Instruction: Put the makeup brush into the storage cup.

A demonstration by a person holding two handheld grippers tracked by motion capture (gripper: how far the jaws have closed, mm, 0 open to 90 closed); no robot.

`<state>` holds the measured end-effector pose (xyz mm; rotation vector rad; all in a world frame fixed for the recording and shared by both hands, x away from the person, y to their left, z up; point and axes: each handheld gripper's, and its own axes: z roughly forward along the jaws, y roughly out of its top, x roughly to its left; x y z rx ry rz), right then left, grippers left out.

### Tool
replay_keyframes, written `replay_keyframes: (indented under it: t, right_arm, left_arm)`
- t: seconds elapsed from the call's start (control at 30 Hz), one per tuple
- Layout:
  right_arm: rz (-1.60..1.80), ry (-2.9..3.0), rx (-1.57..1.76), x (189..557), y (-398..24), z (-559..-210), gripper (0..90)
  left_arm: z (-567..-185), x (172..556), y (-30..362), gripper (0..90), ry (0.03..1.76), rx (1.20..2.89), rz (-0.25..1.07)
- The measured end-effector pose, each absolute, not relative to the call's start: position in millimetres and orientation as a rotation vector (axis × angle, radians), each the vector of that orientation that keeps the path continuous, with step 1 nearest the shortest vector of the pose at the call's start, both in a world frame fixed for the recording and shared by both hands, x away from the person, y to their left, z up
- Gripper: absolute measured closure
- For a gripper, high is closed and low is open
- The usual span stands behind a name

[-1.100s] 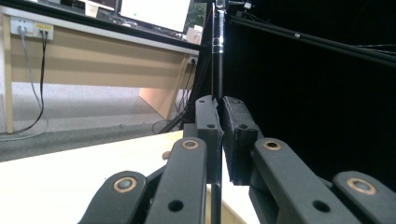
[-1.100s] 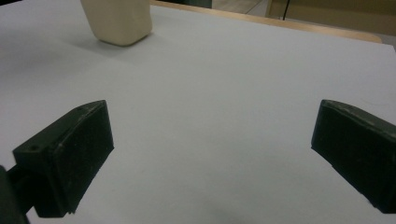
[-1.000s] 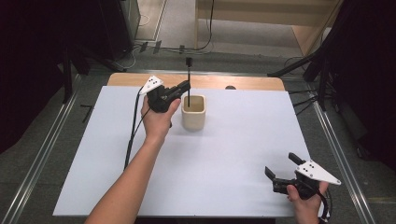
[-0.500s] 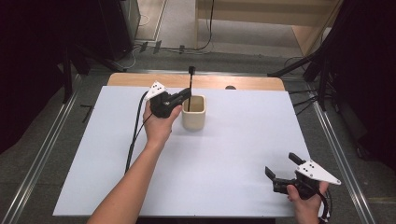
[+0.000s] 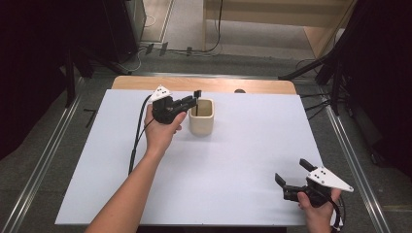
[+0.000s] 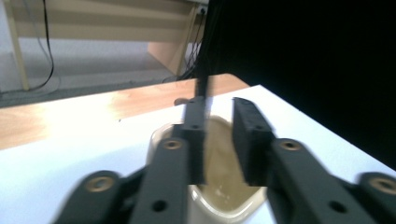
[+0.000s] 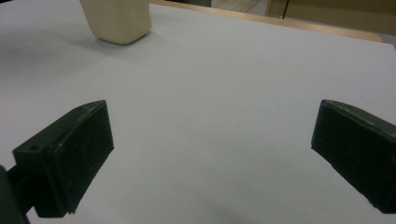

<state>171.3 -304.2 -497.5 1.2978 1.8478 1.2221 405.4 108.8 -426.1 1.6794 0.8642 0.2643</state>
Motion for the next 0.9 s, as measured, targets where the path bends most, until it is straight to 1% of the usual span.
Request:
replay_keyframes:
  t: [0.13,0.2,0.23,0.33,0.37,0.4,0.43,0.7,0.9]
  right_arm:
    - [1.221,1.849,1.295,171,-304,-497,0.0]
    - [1.219,1.848,1.296,171,-304,-497,0.0]
    - [1.221,1.847,1.298,171,-304,-497,0.0]
    - [1.221,1.844,1.296,171,-305,-497,0.0]
    - [1.224,1.843,1.296,171,-305,-497,0.0]
    - [1.225,1.841,1.297,172,-305,-497,0.0]
    - [1.224,1.842,1.296,172,-305,-497,0.0]
    - [1.223,1.840,1.292,171,-305,-497,0.0]
    - [1.221,1.841,1.291,171,-304,-497,0.0]
  left_arm:
    - [-423,403,116,53.6,0.874,1.712,0.243]
    - [-422,399,119,41.6,0.874,1.724,0.287]
    - [-421,397,122,37.6,0.872,1.730,0.298]
    - [-421,395,129,21.4,0.852,1.728,0.260]
    - [-422,395,132,10.9,0.834,1.725,0.230]
    - [-422,394,134,3.1,0.814,1.726,0.204]
    - [-422,393,136,0.0,0.809,1.720,0.199]
    - [-419,376,144,0.0,0.757,1.750,0.263]
    - [-423,363,153,0.0,0.738,1.755,0.281]
